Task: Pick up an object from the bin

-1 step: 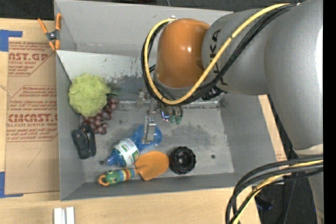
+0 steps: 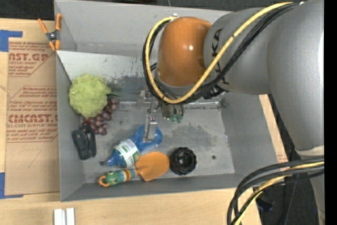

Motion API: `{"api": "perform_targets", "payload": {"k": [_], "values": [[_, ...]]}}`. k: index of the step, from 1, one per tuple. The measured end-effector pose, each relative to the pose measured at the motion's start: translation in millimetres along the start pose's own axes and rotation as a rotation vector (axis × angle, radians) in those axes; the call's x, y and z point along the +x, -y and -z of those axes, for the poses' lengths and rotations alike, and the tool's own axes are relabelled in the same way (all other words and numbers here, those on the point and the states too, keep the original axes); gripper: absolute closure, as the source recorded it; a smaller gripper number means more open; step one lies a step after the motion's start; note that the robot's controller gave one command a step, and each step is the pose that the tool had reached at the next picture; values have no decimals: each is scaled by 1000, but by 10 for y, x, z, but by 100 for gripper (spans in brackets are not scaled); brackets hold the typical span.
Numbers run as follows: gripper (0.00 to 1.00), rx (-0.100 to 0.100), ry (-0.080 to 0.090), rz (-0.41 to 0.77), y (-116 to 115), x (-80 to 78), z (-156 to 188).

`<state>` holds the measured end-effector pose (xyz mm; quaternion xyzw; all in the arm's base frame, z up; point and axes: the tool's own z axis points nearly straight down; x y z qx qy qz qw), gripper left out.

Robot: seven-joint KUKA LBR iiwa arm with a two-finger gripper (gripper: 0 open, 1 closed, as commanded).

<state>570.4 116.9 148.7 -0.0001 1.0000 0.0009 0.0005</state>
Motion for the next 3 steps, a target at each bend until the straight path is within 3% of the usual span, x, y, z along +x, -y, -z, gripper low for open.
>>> {"api": "perform_targets", "payload": {"k": [1, 2, 3], "values": [[0, -1, -7, 316, -6, 63, -814], [0, -1, 5, 326, -29, 48, -380], [0, -2, -7, 318, -18, 73, -721]]}}
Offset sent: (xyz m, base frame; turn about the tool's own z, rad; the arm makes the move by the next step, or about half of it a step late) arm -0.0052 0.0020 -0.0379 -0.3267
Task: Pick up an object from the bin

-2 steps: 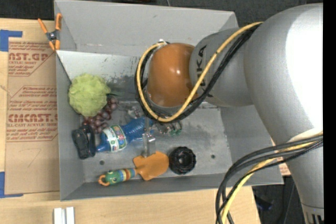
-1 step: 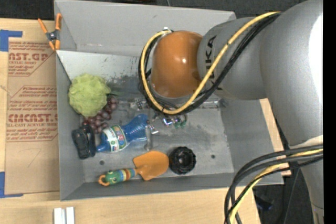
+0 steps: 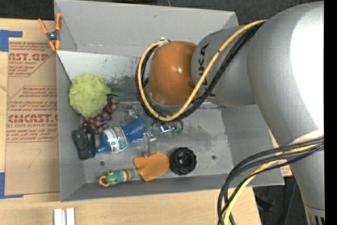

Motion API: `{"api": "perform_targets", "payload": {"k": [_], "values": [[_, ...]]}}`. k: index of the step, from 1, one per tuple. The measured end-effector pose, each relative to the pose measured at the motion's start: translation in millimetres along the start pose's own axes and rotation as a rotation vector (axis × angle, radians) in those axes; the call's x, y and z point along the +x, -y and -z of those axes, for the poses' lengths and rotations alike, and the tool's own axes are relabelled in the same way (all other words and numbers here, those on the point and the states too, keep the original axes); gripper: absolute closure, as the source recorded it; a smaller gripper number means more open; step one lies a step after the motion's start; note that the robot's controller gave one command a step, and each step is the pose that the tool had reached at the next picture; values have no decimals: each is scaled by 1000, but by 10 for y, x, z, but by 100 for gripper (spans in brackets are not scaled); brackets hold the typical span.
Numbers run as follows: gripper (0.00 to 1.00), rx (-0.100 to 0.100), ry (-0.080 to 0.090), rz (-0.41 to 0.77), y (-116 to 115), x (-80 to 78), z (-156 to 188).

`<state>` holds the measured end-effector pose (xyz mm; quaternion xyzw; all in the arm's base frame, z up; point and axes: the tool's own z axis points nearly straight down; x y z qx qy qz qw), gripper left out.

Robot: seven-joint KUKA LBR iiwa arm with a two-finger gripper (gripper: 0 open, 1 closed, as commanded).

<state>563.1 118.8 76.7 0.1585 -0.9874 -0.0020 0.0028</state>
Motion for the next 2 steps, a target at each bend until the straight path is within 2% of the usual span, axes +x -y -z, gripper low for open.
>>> {"api": "perform_targets", "payload": {"k": [1, 2], "values": [[0, 2, 16, 51, -247, -153, -68], [100, -1, 3, 5, -35, -24, -12]]}}
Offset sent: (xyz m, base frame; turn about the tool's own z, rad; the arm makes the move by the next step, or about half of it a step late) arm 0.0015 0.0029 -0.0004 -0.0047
